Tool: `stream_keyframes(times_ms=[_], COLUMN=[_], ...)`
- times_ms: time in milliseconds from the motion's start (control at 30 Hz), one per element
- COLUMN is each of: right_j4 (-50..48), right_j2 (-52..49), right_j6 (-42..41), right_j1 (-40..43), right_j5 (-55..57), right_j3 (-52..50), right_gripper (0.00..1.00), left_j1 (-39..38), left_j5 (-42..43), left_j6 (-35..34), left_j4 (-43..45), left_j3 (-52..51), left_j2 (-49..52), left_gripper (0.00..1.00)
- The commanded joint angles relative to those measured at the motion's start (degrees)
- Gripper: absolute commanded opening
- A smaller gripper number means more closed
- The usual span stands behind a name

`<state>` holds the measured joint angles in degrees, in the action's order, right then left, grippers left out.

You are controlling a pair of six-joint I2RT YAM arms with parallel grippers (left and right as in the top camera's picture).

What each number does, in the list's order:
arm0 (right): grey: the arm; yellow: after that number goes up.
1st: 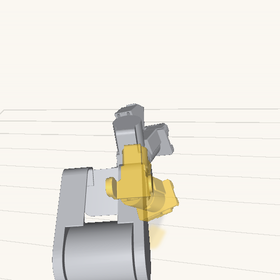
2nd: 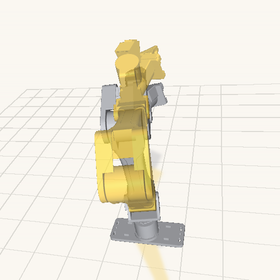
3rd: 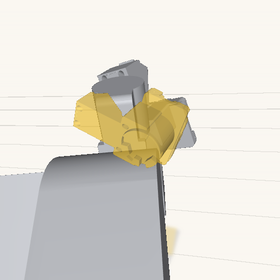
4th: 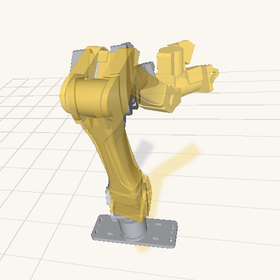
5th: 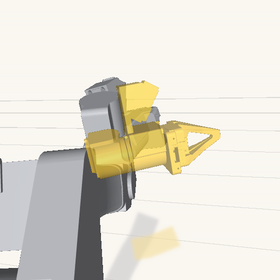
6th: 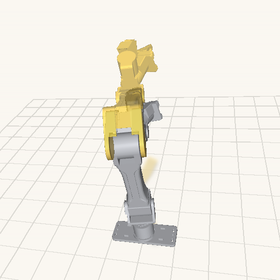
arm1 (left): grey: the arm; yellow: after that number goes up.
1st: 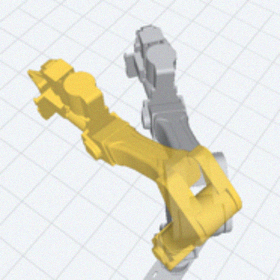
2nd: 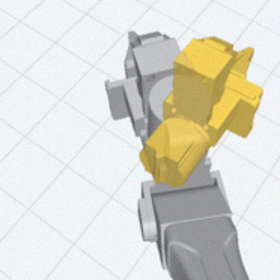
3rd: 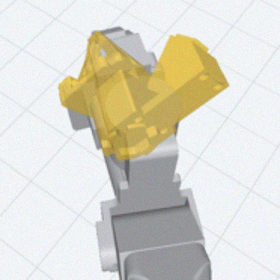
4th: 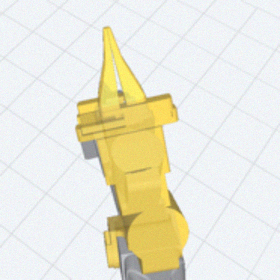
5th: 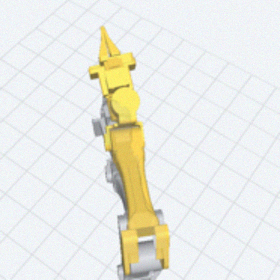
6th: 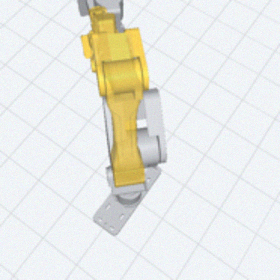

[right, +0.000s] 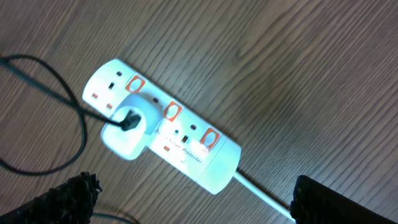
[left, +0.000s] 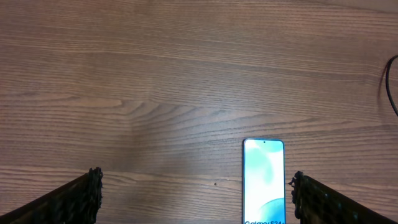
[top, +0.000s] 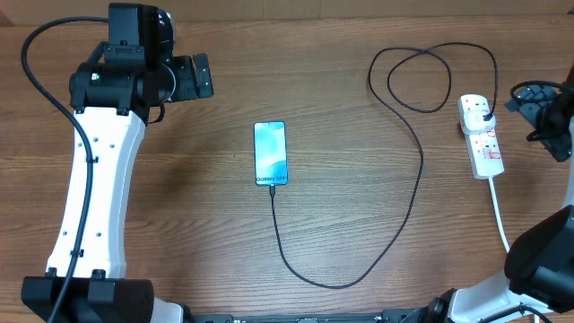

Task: Plug charger to phone and switch on socket
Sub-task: 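Move the right gripper over the white power strip's occupied socket switch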

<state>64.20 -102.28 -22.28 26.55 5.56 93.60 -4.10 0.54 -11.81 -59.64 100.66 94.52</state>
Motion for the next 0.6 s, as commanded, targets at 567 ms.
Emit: stream_keyframes(times_ms=[567], right_j4=[-2.1], right_j2=[0.0], right_j6=[-0.2], right_j1=[2.6], right_j5=[7.5], right_j3=[0.8], right_gripper=[1.00], left_j1=[0.0], left_j5=[-1.1], left_j6=[1.1], left_j4=[0.0], left_j3=[0.2], left_j2=[0.2], left_gripper=[1.00])
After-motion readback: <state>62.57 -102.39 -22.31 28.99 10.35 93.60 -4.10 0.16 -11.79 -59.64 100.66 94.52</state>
